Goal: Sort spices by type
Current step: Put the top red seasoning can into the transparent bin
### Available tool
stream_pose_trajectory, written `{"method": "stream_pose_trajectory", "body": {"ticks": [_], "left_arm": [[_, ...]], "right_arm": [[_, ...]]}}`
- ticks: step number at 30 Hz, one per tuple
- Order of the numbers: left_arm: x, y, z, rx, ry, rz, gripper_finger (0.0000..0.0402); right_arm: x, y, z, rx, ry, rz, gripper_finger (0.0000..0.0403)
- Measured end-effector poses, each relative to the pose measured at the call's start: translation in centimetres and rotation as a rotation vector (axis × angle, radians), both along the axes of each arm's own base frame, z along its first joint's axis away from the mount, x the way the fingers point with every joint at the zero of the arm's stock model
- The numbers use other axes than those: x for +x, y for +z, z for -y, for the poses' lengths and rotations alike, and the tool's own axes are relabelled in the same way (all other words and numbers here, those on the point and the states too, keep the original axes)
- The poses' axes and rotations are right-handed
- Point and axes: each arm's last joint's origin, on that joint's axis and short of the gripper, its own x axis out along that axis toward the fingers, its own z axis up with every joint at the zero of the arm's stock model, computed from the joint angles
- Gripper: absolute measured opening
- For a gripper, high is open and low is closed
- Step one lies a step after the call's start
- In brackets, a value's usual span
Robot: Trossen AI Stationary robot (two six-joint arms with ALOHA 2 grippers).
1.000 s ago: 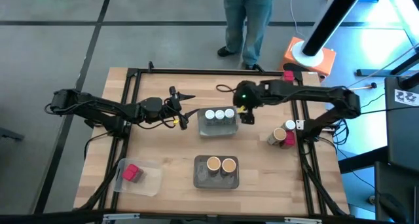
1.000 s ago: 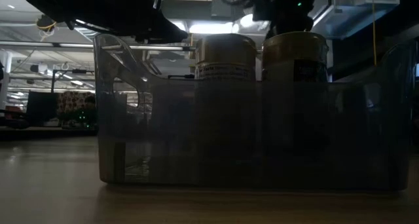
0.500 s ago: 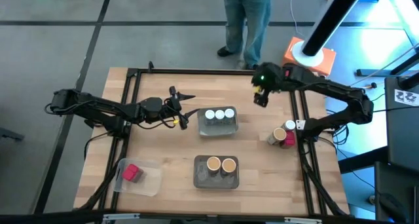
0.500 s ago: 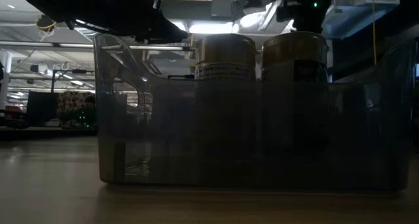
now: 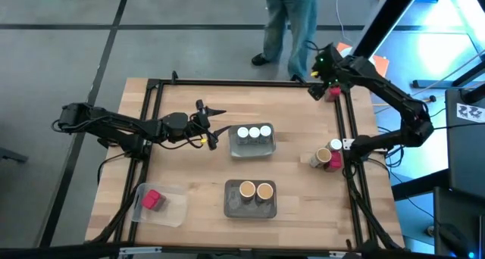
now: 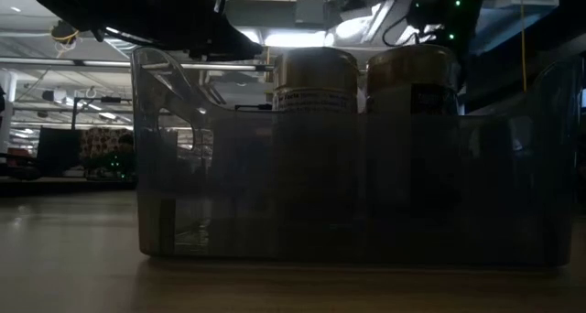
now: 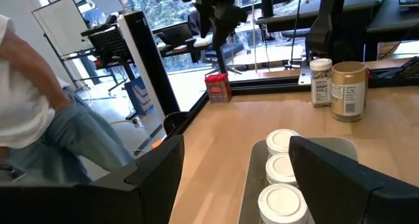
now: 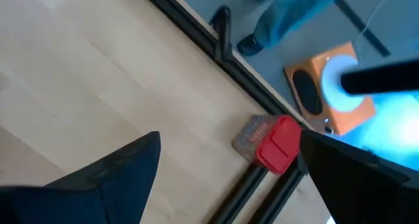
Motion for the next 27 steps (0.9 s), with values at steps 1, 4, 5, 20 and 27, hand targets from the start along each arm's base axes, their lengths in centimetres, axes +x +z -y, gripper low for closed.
{"method": "stream_pose_trajectory", "body": {"ticks": [1,4,5,20,27], "left_arm": [[0.0,0.0,0.0,0.000,0.000,0.000,0.0265],[0.0,0.0,0.0,0.000,0.000,0.000,0.0265],[0.0,0.0,0.0,0.000,0.000,0.000,0.0265],[0.0,0.0,0.0,0.000,0.000,0.001,0.0265],[0.0,0.0,0.0,0.000,0.000,0.000,0.0265]], "right_arm": [[-0.2,-0.3,0.1,0.006,-0.015,-0.002,0.0362],[-0.8,-1.6,0.7,0.015,-0.100,-0.029,0.0362],[-1.0,-2.2,1.0,0.014,-0.133,-0.041,0.0362],[-0.6,-8.4,4.5,0.057,-0.309,-0.141,0.0362],[0.1,-10.9,5.6,0.085,-0.319,-0.261,0.0362]]}}
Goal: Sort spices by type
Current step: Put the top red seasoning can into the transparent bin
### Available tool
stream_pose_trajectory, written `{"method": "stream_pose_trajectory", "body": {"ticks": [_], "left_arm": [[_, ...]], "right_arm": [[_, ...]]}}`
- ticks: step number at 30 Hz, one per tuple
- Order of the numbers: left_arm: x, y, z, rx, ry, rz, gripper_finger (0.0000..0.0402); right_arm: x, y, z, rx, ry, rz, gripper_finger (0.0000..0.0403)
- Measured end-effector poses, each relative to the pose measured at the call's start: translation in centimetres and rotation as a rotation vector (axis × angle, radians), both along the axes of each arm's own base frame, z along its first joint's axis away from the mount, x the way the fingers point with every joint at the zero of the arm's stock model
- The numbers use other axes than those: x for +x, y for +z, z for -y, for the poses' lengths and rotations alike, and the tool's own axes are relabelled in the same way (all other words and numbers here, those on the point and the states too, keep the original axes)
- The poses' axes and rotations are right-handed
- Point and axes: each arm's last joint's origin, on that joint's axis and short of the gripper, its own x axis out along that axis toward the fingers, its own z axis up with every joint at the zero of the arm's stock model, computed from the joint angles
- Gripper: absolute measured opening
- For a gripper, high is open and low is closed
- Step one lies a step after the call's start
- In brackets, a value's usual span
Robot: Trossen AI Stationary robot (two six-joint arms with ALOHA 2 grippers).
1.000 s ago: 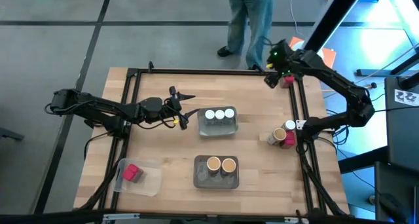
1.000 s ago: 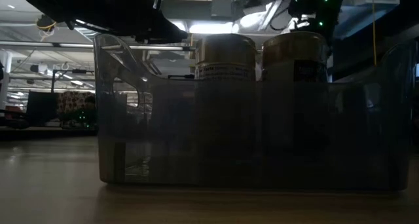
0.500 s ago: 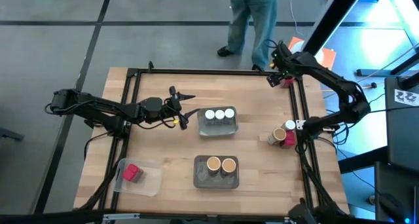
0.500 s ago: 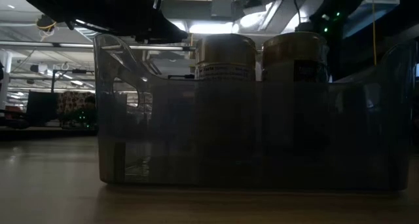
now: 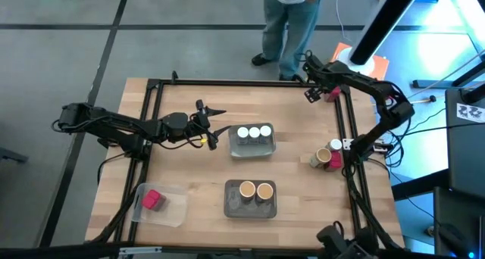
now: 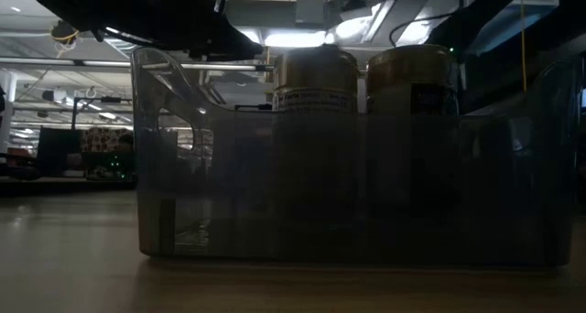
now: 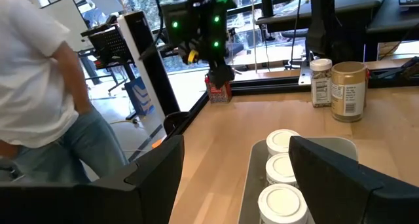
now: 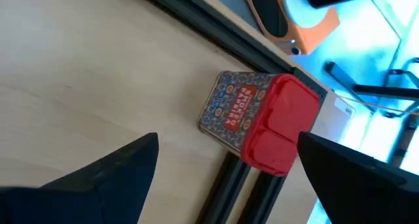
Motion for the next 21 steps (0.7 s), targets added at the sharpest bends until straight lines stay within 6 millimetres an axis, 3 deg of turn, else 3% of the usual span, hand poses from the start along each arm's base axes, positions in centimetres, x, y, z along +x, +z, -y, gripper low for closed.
{"method": "stream_pose_trajectory", "body": {"ticks": [10,21], "left_arm": [[0.0,0.0,0.0,0.000,0.000,0.000,0.0265],[0.0,0.0,0.0,0.004,-0.001,-0.002,0.0265]], "right_arm": [[0.5,-2.7,1.0,0.024,-0.010,-0.120,0.0348],[0.5,-3.2,0.9,0.088,0.025,-0.144,0.0300]]}}
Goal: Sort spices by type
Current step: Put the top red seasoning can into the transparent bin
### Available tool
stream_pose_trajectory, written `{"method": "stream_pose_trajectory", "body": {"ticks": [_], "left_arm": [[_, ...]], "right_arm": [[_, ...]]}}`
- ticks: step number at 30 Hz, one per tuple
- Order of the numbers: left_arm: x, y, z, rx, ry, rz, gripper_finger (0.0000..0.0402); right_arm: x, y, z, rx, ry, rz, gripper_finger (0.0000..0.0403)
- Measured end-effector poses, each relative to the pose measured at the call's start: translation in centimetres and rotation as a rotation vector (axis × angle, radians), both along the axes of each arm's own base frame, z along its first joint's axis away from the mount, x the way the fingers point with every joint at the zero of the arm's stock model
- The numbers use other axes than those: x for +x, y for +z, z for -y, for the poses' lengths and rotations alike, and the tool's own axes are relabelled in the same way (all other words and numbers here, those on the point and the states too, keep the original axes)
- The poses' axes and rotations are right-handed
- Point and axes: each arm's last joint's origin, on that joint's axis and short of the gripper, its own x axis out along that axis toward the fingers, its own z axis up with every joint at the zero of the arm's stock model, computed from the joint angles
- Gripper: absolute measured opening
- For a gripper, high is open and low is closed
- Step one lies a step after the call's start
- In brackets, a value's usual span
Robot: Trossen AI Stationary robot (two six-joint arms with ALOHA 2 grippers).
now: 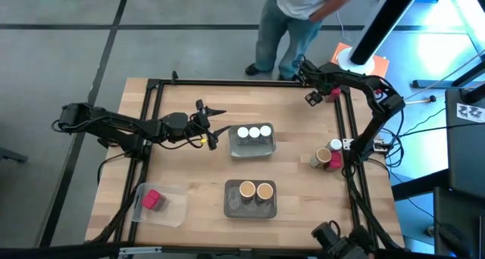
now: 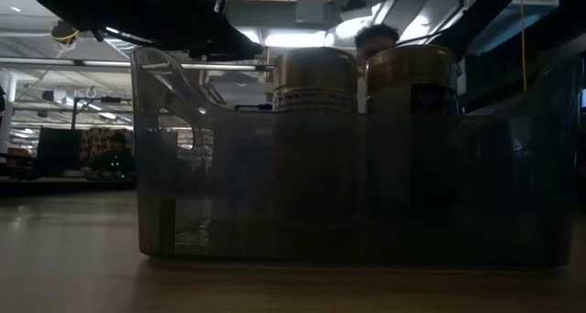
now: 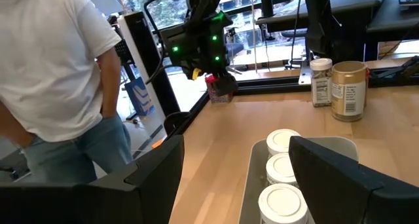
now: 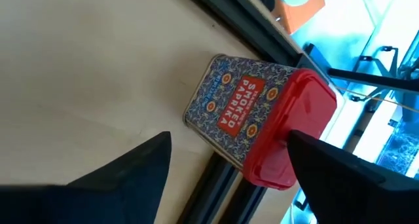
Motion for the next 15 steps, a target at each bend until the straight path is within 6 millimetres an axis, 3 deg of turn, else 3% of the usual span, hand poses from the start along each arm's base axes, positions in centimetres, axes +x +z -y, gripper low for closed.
{"method": "stream_pose_trajectory", "body": {"ticks": [15], "left_arm": [[0.00,0.00,0.00,0.003,0.000,-0.002,0.0265]], "right_arm": [[0.00,0.06,-0.14,0.034,0.027,0.009,0.0299]]}}
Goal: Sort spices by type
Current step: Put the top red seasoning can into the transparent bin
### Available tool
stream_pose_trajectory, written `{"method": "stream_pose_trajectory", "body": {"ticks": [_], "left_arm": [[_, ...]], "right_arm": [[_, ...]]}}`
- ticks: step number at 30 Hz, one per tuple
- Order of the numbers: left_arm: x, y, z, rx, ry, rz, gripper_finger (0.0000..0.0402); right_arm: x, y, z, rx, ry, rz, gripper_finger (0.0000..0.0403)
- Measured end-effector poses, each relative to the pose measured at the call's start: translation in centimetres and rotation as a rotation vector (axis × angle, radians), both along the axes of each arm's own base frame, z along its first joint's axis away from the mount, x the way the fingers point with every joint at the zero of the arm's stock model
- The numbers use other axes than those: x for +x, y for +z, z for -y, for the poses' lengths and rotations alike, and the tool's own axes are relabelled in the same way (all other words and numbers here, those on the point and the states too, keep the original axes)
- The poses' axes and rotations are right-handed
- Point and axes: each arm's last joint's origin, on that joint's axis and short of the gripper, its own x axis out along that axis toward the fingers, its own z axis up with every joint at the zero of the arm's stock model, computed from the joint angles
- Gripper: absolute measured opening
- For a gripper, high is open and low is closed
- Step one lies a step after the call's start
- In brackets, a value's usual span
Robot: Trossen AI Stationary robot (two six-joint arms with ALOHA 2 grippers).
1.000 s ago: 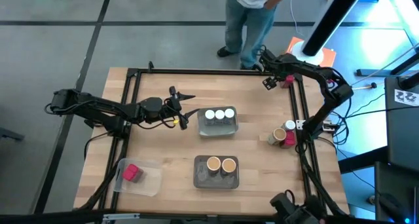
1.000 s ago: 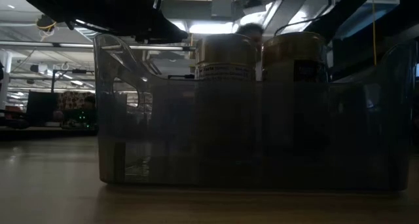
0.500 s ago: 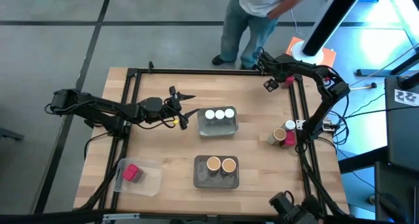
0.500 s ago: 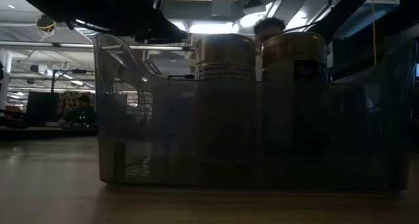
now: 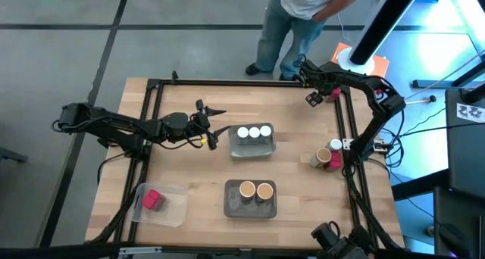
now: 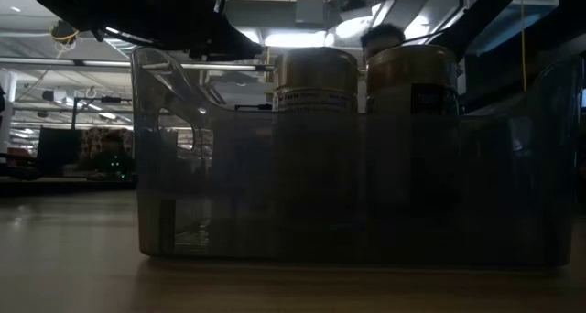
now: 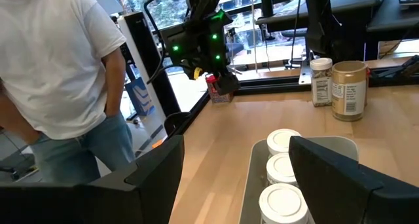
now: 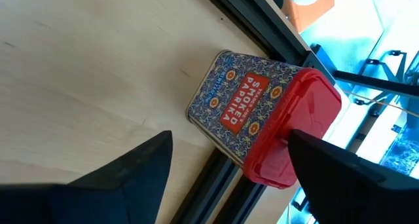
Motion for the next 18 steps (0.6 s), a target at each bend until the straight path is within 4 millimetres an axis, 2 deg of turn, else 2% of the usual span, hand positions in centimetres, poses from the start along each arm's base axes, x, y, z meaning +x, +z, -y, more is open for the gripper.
{"method": "stream_pose_trajectory", "body": {"ticks": [10,18], "left_arm": [[0.0,0.0,0.0,0.000,0.000,0.000,0.0265],[0.0,0.0,0.0,0.000,0.000,0.000,0.0265]], "right_arm": [[0.5,0.2,-0.7,0.011,0.033,-0.004,0.0298],[0.4,1.8,-1.4,-0.038,0.038,0.025,0.0298]]}}
